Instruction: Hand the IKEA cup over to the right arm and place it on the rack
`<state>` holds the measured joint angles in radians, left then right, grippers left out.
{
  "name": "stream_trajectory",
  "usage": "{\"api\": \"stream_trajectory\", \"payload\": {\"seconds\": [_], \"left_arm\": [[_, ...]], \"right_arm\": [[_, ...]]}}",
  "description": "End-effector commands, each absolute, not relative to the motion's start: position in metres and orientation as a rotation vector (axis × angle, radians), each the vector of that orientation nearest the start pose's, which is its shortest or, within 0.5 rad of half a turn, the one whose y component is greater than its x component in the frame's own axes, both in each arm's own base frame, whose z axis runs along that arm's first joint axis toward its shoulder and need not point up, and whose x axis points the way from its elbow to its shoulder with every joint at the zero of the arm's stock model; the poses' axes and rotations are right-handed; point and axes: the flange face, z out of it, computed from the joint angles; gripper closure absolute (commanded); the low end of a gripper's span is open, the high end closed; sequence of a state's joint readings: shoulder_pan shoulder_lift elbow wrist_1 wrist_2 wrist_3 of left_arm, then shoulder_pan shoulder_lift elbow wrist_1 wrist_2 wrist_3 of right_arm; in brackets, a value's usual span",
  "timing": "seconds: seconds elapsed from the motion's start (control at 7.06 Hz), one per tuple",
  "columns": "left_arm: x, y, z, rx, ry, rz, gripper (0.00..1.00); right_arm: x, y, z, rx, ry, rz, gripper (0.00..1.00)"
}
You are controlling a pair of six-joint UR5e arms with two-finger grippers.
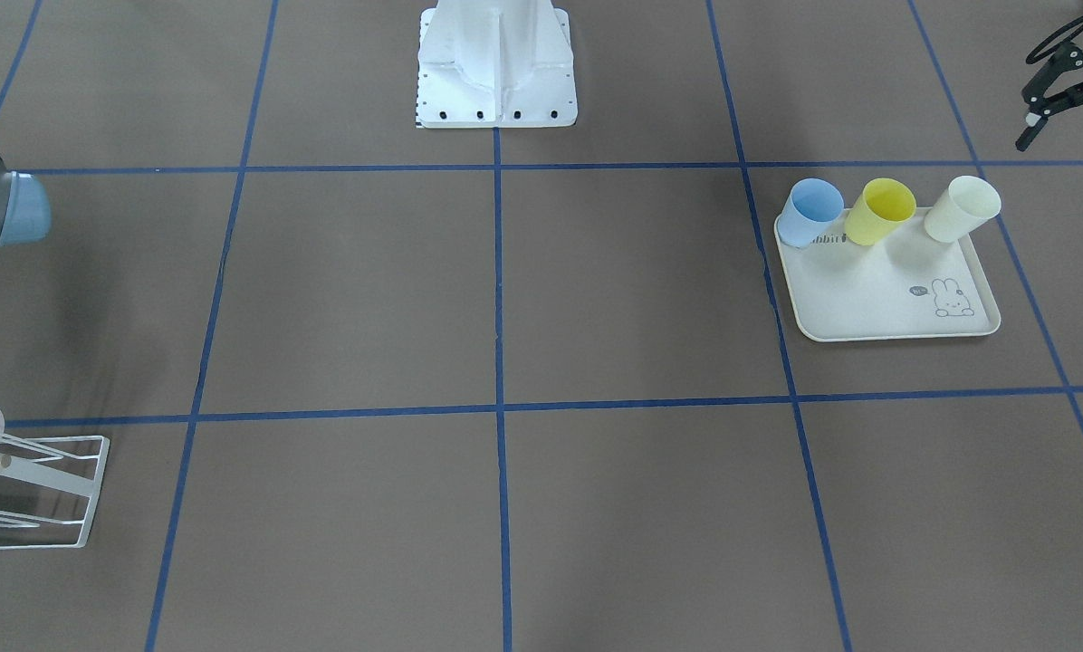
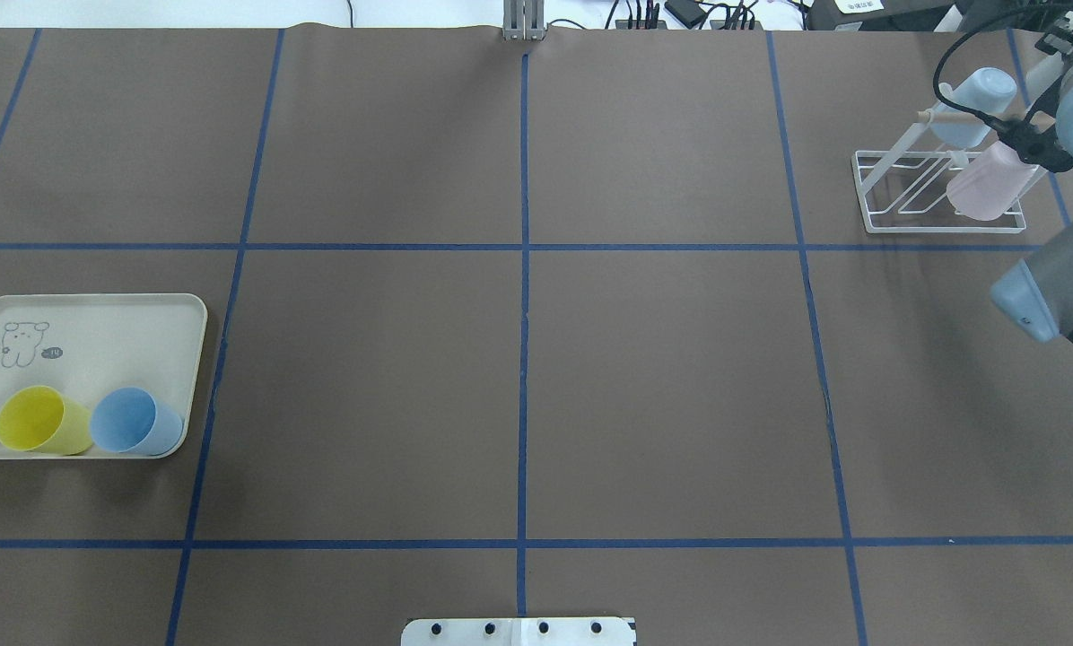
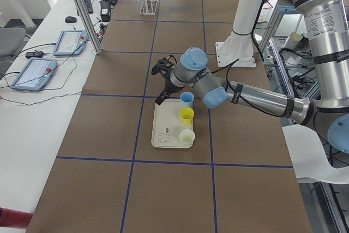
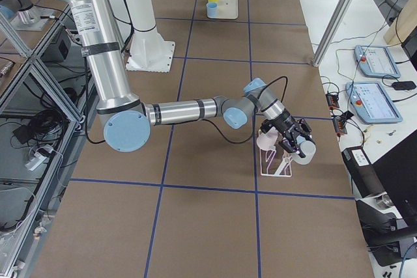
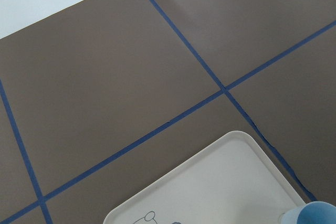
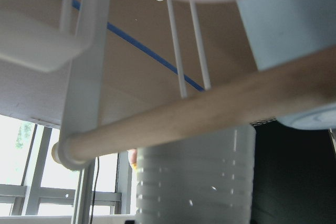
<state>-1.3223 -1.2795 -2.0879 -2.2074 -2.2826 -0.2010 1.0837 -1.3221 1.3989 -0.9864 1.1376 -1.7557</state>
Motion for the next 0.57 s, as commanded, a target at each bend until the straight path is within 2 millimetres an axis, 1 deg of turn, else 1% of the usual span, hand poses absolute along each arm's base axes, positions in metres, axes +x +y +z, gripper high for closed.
{"api": "stream_trajectory", "payload": {"seconds": [0.0,0.43], "left_arm": [[0.0281,-0.3882,0.4541,0.659,0.835,0.351,0.00],[0.0282,-0.3886,0.4535,0.661,0.835,0.351,0.00]], "right_arm": [[-0.1412,-0.6388,0.5534,0.332,0.868,-1.964,0.71],[-0.1458,-0.6378,0.5525,0.341,0.866,-1.954,0.57]]}}
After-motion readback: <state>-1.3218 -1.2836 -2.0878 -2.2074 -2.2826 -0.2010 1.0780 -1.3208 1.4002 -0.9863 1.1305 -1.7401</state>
